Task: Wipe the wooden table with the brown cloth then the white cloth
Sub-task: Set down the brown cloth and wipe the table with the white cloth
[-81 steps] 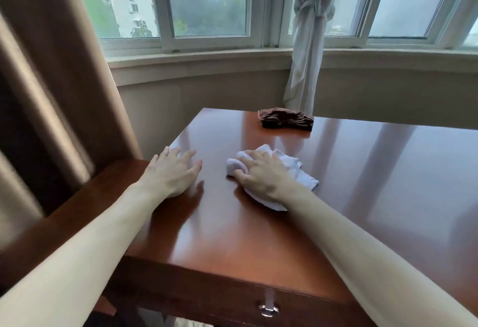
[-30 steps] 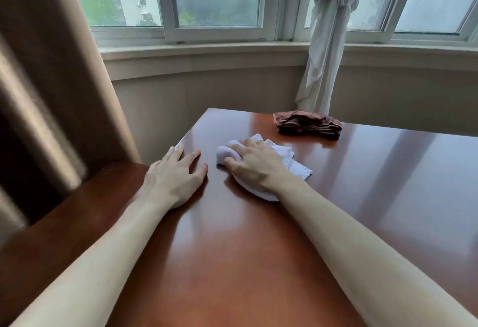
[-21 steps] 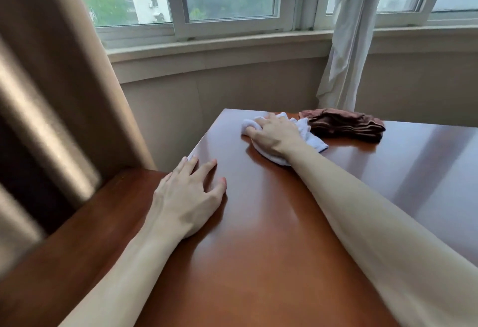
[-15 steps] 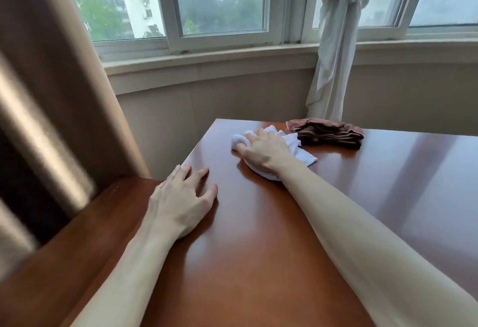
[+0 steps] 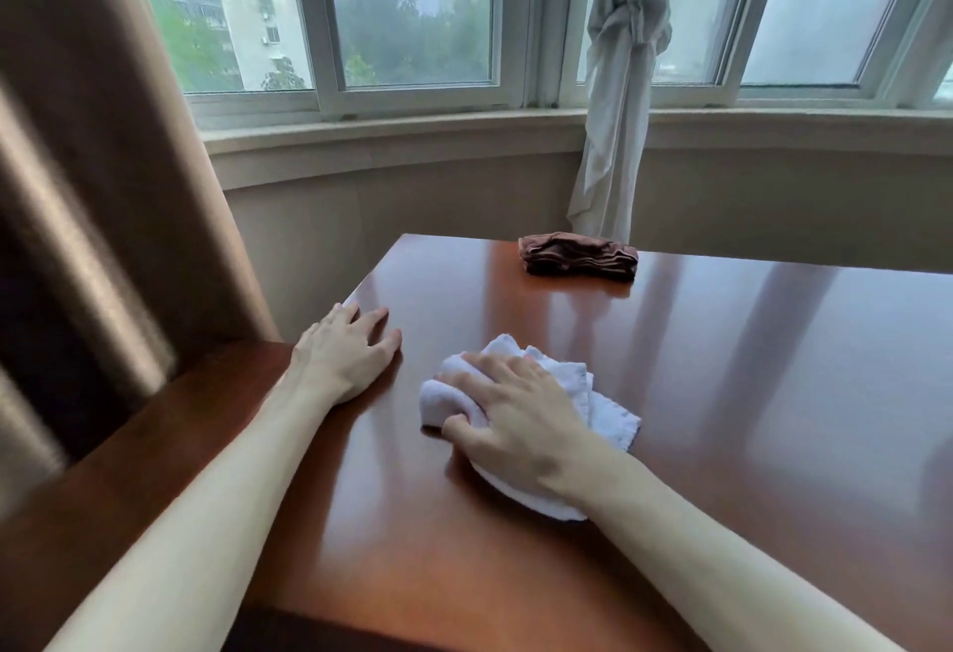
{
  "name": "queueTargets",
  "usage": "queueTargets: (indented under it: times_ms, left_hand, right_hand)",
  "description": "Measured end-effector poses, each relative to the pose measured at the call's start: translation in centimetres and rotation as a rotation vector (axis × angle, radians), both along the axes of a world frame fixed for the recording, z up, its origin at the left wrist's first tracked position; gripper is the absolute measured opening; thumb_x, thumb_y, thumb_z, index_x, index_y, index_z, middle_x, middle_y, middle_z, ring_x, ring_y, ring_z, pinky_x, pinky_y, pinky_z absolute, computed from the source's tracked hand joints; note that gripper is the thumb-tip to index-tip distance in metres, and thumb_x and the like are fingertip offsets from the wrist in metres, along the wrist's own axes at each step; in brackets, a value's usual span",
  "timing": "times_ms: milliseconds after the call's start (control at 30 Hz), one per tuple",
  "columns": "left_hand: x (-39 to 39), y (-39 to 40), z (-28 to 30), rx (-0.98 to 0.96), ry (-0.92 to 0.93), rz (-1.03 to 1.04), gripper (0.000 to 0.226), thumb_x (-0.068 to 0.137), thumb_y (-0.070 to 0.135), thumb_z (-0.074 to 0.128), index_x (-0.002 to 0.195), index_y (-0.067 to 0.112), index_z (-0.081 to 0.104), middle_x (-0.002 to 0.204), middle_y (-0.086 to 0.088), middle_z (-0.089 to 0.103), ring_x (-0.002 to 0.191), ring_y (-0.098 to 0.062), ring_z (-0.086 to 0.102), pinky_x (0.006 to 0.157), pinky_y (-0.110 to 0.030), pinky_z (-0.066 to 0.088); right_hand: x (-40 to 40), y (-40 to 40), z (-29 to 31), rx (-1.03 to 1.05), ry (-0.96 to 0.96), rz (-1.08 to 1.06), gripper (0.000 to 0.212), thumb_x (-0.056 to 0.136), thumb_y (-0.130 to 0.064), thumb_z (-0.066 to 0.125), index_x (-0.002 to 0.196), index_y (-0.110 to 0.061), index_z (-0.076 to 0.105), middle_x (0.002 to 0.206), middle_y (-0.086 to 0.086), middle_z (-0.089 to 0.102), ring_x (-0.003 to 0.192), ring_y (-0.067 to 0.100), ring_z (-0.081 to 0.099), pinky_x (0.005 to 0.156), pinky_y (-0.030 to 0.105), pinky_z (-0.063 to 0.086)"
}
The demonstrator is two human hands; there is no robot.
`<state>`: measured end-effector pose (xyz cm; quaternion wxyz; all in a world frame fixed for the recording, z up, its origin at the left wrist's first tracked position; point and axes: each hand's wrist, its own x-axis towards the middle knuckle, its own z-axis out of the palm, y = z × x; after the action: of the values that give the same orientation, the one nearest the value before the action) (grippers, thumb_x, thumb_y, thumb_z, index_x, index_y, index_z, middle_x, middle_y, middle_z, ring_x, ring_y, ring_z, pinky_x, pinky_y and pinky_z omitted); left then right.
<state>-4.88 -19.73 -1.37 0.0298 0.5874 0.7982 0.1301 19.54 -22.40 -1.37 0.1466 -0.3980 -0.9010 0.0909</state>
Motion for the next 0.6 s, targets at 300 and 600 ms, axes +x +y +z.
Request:
queueTargets:
  times_ms: [300, 600]
  left_hand:
    - [-0.4, 0.6, -0.6, 0.048, -0.001, -0.016, 0.059, 0.098, 0.061, 0.031, 0.152, 0.038, 0.036, 0.16, 0.004, 0.032, 0.152, -0.017, 0.018, 0.119, -0.04, 0.022]
    - [-0.1, 0.4, -0.1, 0.048, -0.049, 0.007, 0.057, 0.096, 0.06, 0.039, 0.15, 0.041, 0.038, 0.163, 0.005, 0.026, 0.152, -0.015, 0.018, 0.117, -0.043, 0.025]
  right_hand:
    - [-3.1, 14.1, 0.5, -0.047, -0.04, -0.296, 0.057, 0.089, -0.057, 0.026, 0.134, -0.036, 0.053, 0.147, 0.003, 0.049, 0.136, 0.03, 0.039, 0.117, 0.055, 0.023]
    - [-4.7, 19.6, 0.2, -0.024, -0.079, -0.335, 0.051, 0.096, -0.049, 0.024, 0.131, -0.025, 0.053, 0.144, 0.008, 0.052, 0.135, 0.032, 0.042, 0.113, 0.053, 0.028]
